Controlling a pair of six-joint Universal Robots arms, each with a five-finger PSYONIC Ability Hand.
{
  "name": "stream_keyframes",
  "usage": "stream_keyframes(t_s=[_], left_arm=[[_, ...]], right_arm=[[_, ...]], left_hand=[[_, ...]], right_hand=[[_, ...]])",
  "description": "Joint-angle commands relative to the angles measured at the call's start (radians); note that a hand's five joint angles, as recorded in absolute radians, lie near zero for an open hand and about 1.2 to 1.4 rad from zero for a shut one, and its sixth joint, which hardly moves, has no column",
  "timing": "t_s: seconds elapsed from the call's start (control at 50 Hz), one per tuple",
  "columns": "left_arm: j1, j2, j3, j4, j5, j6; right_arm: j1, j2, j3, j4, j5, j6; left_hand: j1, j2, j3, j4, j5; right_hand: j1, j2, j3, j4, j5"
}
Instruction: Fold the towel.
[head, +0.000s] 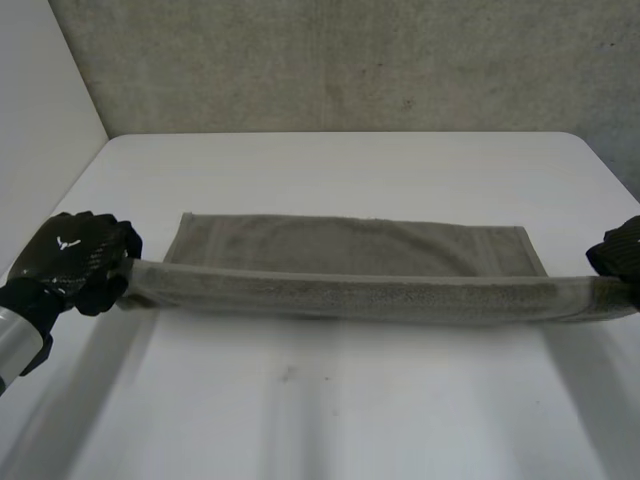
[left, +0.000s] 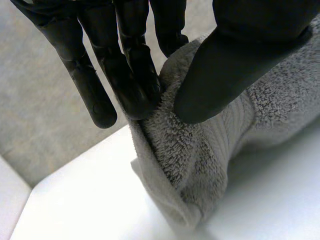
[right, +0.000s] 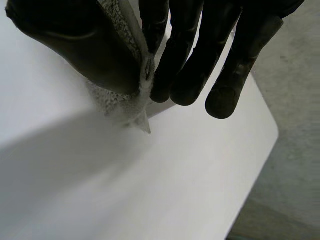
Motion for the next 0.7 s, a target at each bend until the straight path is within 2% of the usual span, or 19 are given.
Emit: stream_keyframes(t_s=[0.02, 0.08, 0.12, 0.14, 0.18, 0.2, 0.22, 0.24, 0.28, 0.34, 0.42, 0.46, 0.56, 0.7], left_arm=[[-0.041, -0.158, 0.064, 0.094, 0.042, 0.005], [-0.081, -0.243, 0.123, 0.118, 0.034, 0.002], [-0.146, -0.410, 0.260, 0.130, -0.020, 0.007], [-0.147, -0.410, 0.261, 0.130, -0.021, 0.007], [-0.180, -0.566, 0.417, 0.115, -0.114, 0.004], [-0.180, -0.567, 0.418, 0.115, -0.114, 0.004], [-0.188, -0.631, 0.489, 0.103, -0.158, 0.001], [-0.188, -0.631, 0.490, 0.103, -0.159, 0.001], [-0.205, -0.740, 0.618, 0.086, -0.222, -0.002], [-0.246, -0.826, 0.734, 0.081, -0.246, -0.004], [-0.262, -0.892, 0.827, 0.083, -0.257, -0.004], [-0.272, -0.952, 0.905, 0.078, -0.275, -0.002], [-0.308, -1.007, 0.976, 0.075, -0.280, -0.001], [-0.326, -1.050, 1.019, 0.078, -0.285, -0.001]], right_arm=[[0.018, 0.190, -0.058, -0.157, -0.019, 0.065], [0.049, 0.235, -0.084, -0.188, -0.005, 0.075], [0.125, 0.342, -0.158, -0.240, 0.048, 0.092], [0.126, 0.342, -0.158, -0.240, 0.048, 0.092], [0.190, 0.470, -0.257, -0.260, 0.129, 0.108], [0.190, 0.471, -0.258, -0.260, 0.130, 0.108], [0.212, 0.517, -0.302, -0.271, 0.157, 0.114], [0.212, 0.517, -0.302, -0.271, 0.157, 0.114], [0.238, 0.598, -0.386, -0.326, 0.182, 0.147], [0.256, 0.666, -0.458, -0.398, 0.193, 0.202], [0.279, 0.716, -0.528, -0.440, 0.214, 0.229], [0.295, 0.773, -0.590, -0.451, 0.260, 0.229], [0.307, 0.831, -0.664, -0.452, 0.303, 0.224], [0.318, 0.884, -0.727, -0.452, 0.312, 0.227]], left_hand=[[0.194, 0.178, 0.179, 0.177, 0.207], [0.194, 0.178, 0.179, 0.177, 0.207], [0.194, 0.178, 0.179, 0.177, 0.207], [0.194, 0.178, 0.179, 0.177, 0.207], [0.194, 0.178, 0.179, 0.177, 0.207], [0.194, 0.178, 0.179, 0.177, 0.207], [0.194, 0.178, 0.179, 0.177, 0.207], [0.194, 0.178, 0.179, 0.177, 0.207], [0.194, 0.178, 0.179, 0.177, 0.207], [0.194, 0.178, 0.179, 0.177, 0.207], [0.194, 0.178, 0.179, 0.177, 0.207], [0.194, 0.178, 0.179, 0.177, 0.207], [0.194, 0.178, 0.179, 0.177, 0.207], [0.194, 0.178, 0.179, 0.177, 0.207]], right_hand=[[0.069, 0.059, 0.057, 0.060, 0.049], [0.069, 0.059, 0.057, 0.060, 0.049], [0.069, 0.059, 0.057, 0.060, 0.049], [0.069, 0.059, 0.057, 0.060, 0.049], [0.069, 0.059, 0.057, 0.060, 0.049], [0.069, 0.059, 0.057, 0.060, 0.049], [0.069, 0.059, 0.057, 0.060, 0.049], [0.069, 0.059, 0.057, 0.060, 0.049], [0.069, 0.059, 0.057, 0.060, 0.049], [0.069, 0.059, 0.057, 0.060, 0.049], [0.069, 0.059, 0.057, 0.060, 0.049], [0.069, 0.059, 0.057, 0.060, 0.049], [0.069, 0.059, 0.057, 0.060, 0.049], [0.069, 0.059, 0.057, 0.060, 0.049]])
